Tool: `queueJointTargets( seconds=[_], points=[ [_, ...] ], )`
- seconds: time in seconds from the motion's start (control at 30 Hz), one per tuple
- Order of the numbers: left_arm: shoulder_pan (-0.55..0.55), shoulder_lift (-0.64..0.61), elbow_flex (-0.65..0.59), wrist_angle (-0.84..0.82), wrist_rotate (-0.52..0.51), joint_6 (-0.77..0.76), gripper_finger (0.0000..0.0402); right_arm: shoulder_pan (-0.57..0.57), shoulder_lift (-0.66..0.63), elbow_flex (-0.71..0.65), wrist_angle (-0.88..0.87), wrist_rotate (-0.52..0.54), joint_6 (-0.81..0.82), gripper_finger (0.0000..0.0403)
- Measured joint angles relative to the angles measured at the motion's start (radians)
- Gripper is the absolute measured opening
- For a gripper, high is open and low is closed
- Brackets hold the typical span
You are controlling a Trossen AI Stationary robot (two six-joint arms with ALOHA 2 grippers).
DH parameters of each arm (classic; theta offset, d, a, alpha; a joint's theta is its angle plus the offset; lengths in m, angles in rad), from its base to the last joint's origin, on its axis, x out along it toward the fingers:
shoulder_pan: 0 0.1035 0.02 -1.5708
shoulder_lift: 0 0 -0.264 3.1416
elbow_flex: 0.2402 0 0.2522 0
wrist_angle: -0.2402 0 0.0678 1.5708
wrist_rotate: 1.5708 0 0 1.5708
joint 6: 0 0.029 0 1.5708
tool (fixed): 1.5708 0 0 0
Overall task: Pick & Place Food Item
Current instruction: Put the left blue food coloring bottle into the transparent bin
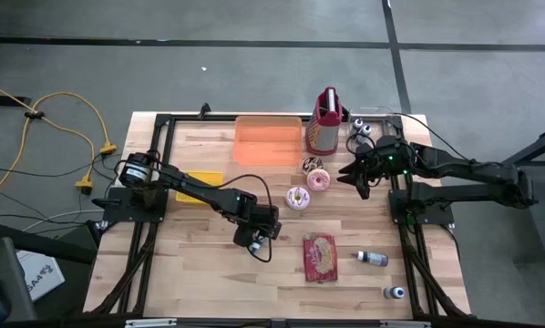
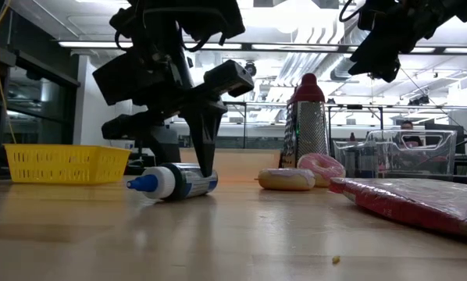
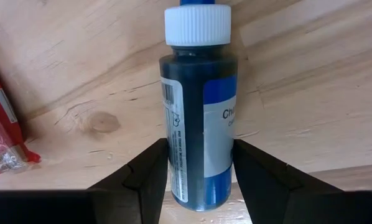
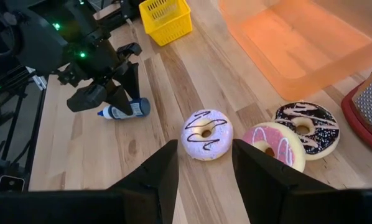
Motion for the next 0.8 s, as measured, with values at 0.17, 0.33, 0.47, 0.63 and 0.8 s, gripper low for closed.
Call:
queueJointTargets(
  seconds=[0.17,0.33,0.47,0.63,0.8],
  points=[
    [-0.011,0.000,0.000,-0.004,0.002,-0.024,0.0169,0.000,0.000,0.000,0.000,0.000,0.000,0.0136],
    [-0.014,0.001,-0.001,0.008,0.013,-0.093,0.0169,0.000,0.000,0.000,0.001,0.000,0.000,0.0136],
    [-0.015,0.002,-0.001,0.010,0.049,-0.114,0.0169,0.000,0.000,0.000,0.001,0.000,0.000,0.0136],
    [-0.021,0.011,-0.001,0.015,0.070,-0.142,0.0169,0.000,0.000,0.000,0.001,0.000,0.000,0.0136],
    [-0.021,0.022,-0.001,0.022,0.072,-0.236,0.0175,0.000,0.000,0.000,0.001,0.000,0.000,0.0136]
  ],
)
